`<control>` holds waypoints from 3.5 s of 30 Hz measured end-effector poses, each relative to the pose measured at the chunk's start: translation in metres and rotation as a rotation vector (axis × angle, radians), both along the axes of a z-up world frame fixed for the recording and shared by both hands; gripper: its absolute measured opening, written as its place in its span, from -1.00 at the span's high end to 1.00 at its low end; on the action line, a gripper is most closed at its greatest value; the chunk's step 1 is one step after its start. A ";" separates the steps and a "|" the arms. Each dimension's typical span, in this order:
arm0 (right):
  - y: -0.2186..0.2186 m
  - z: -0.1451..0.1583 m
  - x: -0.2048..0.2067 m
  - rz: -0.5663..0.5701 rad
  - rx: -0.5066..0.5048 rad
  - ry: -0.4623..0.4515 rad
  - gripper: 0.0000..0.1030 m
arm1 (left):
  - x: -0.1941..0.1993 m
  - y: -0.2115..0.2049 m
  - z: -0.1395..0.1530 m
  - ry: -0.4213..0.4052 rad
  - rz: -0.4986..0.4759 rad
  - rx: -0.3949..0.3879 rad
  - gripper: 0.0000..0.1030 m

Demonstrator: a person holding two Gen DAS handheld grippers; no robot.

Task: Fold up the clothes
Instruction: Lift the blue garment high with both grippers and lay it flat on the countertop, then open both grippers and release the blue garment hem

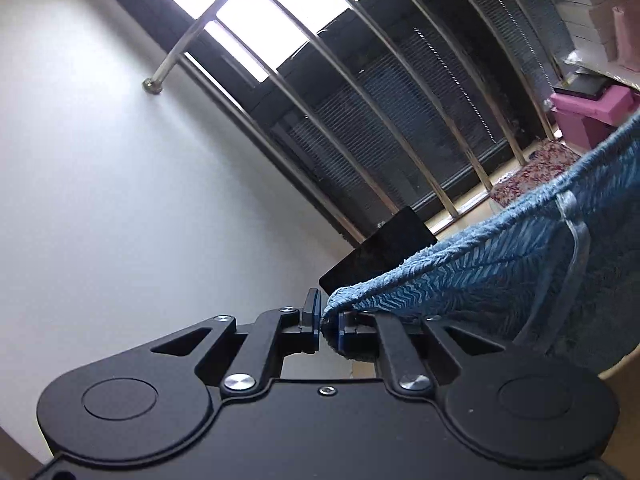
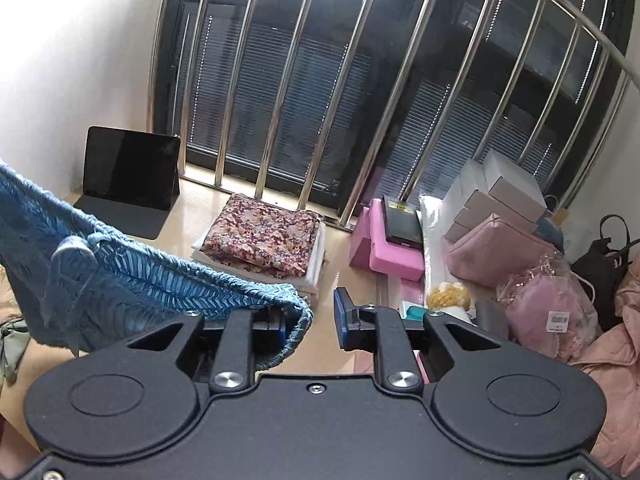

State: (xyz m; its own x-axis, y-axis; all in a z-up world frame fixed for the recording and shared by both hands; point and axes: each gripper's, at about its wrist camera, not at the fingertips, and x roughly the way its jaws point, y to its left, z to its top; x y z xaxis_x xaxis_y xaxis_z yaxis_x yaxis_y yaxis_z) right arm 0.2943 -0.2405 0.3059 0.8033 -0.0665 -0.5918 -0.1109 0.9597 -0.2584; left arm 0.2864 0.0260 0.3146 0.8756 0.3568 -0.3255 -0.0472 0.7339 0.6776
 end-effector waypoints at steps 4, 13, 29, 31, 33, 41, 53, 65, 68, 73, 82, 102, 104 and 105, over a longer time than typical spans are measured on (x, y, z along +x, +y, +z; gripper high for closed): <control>-0.004 0.002 0.020 -0.034 0.013 -0.021 0.59 | 0.011 -0.004 -0.001 0.004 0.001 0.003 0.80; -0.014 0.005 0.082 -0.140 0.062 -0.103 0.81 | 0.090 -0.029 -0.013 0.017 0.047 0.007 0.81; -0.021 0.034 0.155 -0.094 -0.079 -0.048 0.83 | 0.161 -0.034 0.034 0.166 -0.037 0.160 0.81; -0.020 0.028 0.154 -0.052 -0.091 0.023 0.83 | 0.157 -0.035 0.025 0.204 -0.038 0.207 0.81; -0.018 0.015 0.148 -0.030 -0.097 0.049 0.83 | 0.143 -0.036 0.003 0.238 -0.053 0.238 0.82; -0.031 -0.100 0.079 0.093 -0.133 0.203 0.83 | 0.031 -0.015 -0.128 0.415 -0.182 0.245 0.81; -0.011 -0.313 -0.098 0.188 -0.005 0.396 0.83 | -0.104 0.014 -0.312 0.539 -0.202 0.075 0.81; -0.021 -0.323 -0.142 0.224 0.019 0.313 -0.13 | -0.136 0.014 -0.331 0.379 -0.266 0.151 -0.85; -0.024 -0.318 -0.153 0.283 0.018 0.332 -0.24 | -0.145 0.022 -0.324 0.413 -0.321 0.112 -0.89; -0.045 -0.300 -0.155 0.320 0.186 0.356 -0.33 | -0.151 0.046 -0.310 0.455 -0.444 0.003 -0.90; -0.065 -0.270 -0.078 0.221 0.370 0.225 -0.33 | -0.067 0.063 -0.271 0.279 -0.291 -0.240 -0.89; -0.015 -0.346 0.142 0.122 0.205 0.273 0.31 | 0.167 0.032 -0.341 0.359 -0.074 -0.270 0.27; -0.017 -0.347 0.152 0.111 0.203 0.264 0.30 | 0.182 0.031 -0.342 0.352 -0.053 -0.263 0.27; -0.018 -0.347 0.157 0.106 0.207 0.261 0.30 | 0.191 0.031 -0.344 0.346 -0.040 -0.266 0.27</control>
